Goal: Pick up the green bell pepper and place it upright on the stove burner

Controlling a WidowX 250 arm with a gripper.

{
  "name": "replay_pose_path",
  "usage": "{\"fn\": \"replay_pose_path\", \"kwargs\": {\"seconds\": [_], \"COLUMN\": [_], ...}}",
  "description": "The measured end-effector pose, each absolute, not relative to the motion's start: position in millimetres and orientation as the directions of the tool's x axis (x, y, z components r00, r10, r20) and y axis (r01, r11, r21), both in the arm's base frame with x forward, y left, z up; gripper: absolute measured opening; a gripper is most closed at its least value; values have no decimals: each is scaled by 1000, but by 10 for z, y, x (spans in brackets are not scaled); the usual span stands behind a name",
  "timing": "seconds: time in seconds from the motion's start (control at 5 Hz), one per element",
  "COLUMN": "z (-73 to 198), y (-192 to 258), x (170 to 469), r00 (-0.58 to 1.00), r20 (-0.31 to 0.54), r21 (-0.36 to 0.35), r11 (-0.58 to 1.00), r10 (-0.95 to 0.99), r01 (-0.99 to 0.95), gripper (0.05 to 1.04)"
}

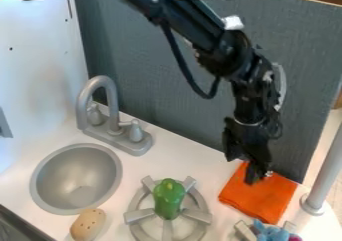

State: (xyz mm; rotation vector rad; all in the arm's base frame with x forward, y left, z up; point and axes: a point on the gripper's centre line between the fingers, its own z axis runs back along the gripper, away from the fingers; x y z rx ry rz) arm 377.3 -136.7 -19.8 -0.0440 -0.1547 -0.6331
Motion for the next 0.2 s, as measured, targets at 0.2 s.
{"fn": "replay_pose_path", "kwargs": {"seconds": [0.2], "z": [-353], "y": [-1425], "x": [3863], "r00": [850], "r20": [135], "r21": [9], "r11": [859], "r10": [-509], "r01": [513], "gripper": [1005]}}
